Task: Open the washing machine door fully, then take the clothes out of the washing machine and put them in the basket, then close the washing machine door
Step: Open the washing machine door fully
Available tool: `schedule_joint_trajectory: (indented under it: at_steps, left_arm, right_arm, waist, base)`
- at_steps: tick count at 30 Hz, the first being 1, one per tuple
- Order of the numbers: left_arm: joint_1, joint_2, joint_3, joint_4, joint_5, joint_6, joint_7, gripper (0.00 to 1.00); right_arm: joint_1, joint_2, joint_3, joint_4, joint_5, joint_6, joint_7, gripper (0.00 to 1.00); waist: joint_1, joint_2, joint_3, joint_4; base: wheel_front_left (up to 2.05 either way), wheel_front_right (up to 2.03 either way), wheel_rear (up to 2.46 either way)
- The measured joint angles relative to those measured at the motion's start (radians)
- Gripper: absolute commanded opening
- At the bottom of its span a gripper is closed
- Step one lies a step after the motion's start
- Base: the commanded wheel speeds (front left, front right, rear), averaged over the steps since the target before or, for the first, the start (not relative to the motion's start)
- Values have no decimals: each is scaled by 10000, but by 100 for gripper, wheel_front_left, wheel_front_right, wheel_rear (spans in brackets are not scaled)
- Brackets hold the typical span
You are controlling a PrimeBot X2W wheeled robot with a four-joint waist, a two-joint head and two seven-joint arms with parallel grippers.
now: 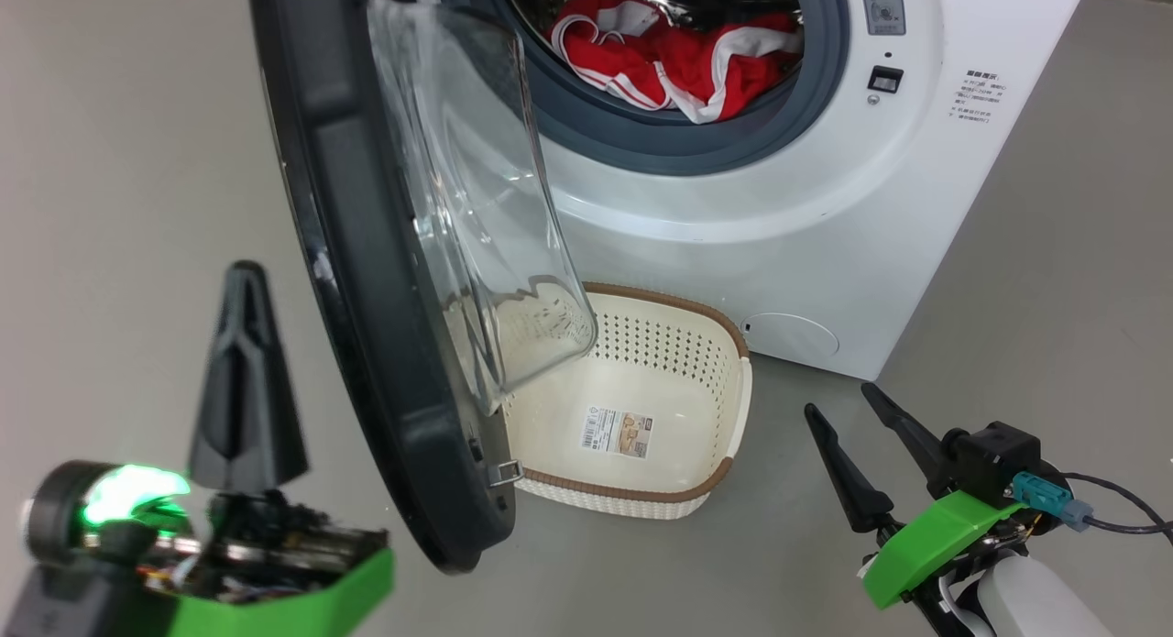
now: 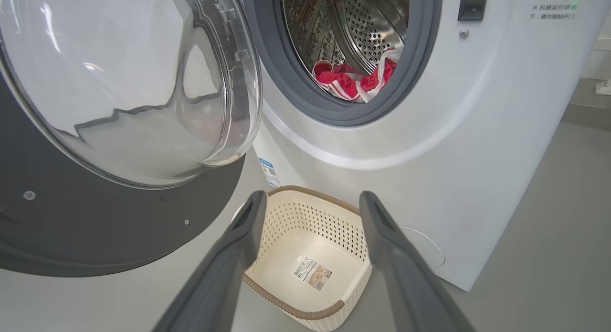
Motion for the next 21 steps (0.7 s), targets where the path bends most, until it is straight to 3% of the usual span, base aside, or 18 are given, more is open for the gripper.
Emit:
schedule_joint_trajectory:
  at_steps: [9,13,21]
  left_arm:
    - [472,35,-2107,71,219,-107,-2,0]
    - [676,48,-2729,819,115,-362,0,0]
    - [893,81,-3260,2738,-366,-458,4,0]
  right_arm:
    - [-1,15,140,-6,-46,0,0,100]
    - [-2,15,159,-8,-46,0,0,100]
    - [-11,4,232,-10,-46,0,0,100]
  waist:
    - [0,0,41,-48]
    - [0,0,77,-64]
    - [0,0,195,-104]
  base:
    - [0,0,0]
    - [0,0,0]
    - [0,0,0]
